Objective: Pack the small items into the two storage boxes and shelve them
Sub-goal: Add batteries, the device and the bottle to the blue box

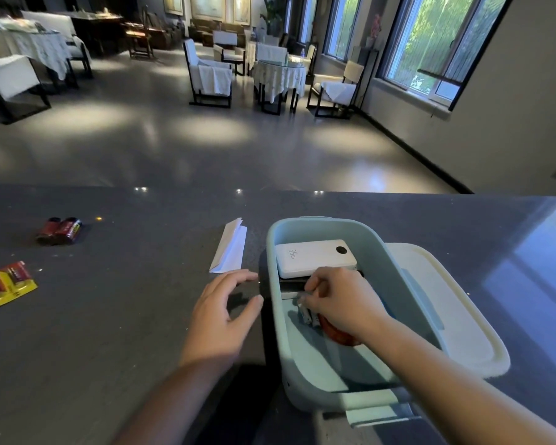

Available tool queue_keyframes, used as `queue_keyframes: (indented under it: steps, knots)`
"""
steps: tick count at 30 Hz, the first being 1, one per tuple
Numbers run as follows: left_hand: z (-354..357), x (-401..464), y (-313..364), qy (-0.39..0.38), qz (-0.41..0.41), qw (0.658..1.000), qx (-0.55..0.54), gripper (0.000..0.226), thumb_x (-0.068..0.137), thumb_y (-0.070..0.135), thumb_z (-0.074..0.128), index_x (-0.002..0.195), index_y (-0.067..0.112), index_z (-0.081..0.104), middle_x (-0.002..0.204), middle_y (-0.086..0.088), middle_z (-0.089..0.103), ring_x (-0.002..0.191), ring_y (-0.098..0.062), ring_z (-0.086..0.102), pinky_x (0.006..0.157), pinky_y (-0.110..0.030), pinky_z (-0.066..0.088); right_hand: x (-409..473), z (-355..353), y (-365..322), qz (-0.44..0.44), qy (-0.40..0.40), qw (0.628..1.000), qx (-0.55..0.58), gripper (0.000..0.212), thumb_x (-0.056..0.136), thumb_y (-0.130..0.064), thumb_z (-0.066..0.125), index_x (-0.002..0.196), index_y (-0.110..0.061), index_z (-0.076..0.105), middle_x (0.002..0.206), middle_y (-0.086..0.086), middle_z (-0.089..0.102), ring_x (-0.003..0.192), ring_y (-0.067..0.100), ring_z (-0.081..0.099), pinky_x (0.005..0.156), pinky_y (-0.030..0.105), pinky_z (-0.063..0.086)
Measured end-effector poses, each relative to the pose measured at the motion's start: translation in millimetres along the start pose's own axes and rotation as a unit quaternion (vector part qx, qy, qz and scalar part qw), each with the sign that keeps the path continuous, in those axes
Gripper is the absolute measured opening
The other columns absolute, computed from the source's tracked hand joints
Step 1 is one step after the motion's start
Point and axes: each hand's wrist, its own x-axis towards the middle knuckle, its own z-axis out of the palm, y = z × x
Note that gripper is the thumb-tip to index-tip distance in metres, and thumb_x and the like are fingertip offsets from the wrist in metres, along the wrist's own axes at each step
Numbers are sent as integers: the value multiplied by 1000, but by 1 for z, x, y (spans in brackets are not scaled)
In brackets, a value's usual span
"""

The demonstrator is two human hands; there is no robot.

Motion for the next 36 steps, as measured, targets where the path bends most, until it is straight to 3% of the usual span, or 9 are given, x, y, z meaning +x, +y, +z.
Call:
queue_keyframes:
  steps: [7,11,16,23,26,30,33,36]
  knots:
    - [-48,-16,-1,117,-14,991,58,23,77,21,66,98,29,66,107,22,60,105,5,54,84,-4,35,-50,9,-73,-165,45,977,123,16,80,-25,67,92,-34,64,71,-11,66,70,3,61,68,25,51]
    - [-82,-50,-8,175,-50,977,114,23,76,26,64,99,28,66,108,22,60,108,4,53,95,-16,39,-59,35,-101,-226,16,962,152,23,76,-22,72,92,-36,64,77,-17,66,74,2,61,68,22,49]
    - [-136,-121,-16,288,-124,938,150,26,73,37,58,98,35,64,108,25,58,108,0,55,95,-25,43,-71,85,-138,-253,-94,951,151,31,72,-16,76,80,-42,62,74,-20,66,71,1,64,70,21,49]
    - [-214,-183,-40,372,-172,892,190,23,75,24,66,95,37,64,106,27,59,105,2,54,92,-21,41,-90,153,-206,-287,-146,935,149,27,72,-19,75,80,-41,62,80,-29,64,73,-2,64,72,28,54]
    - [-247,-173,-66,356,-170,901,178,26,74,24,64,97,37,63,104,24,60,105,0,55,92,-25,43,-82,179,-236,-282,-136,939,141,27,73,-20,73,78,-43,60,77,-19,67,71,-1,63,70,30,54]
    - [-284,-132,-103,263,-161,934,181,33,71,23,67,98,41,59,105,23,58,101,3,55,92,-25,44,-57,202,-276,-244,-114,956,116,30,74,-22,70,75,-47,55,74,-10,67,72,4,62,70,31,54]
    - [-309,-87,-130,207,-155,946,196,37,73,18,72,107,30,63,105,18,56,102,-3,55,93,-27,43,-26,216,-301,-211,-101,968,90,28,76,-21,69,94,-42,62,77,-11,65,77,9,63,72,30,54]
    - [-322,-37,-157,177,-154,952,197,40,73,21,75,111,23,63,109,11,58,105,-11,55,94,-33,43,11,225,-316,-181,-75,978,77,34,80,-22,67,112,-32,63,95,-11,67,87,10,63,77,29,53]
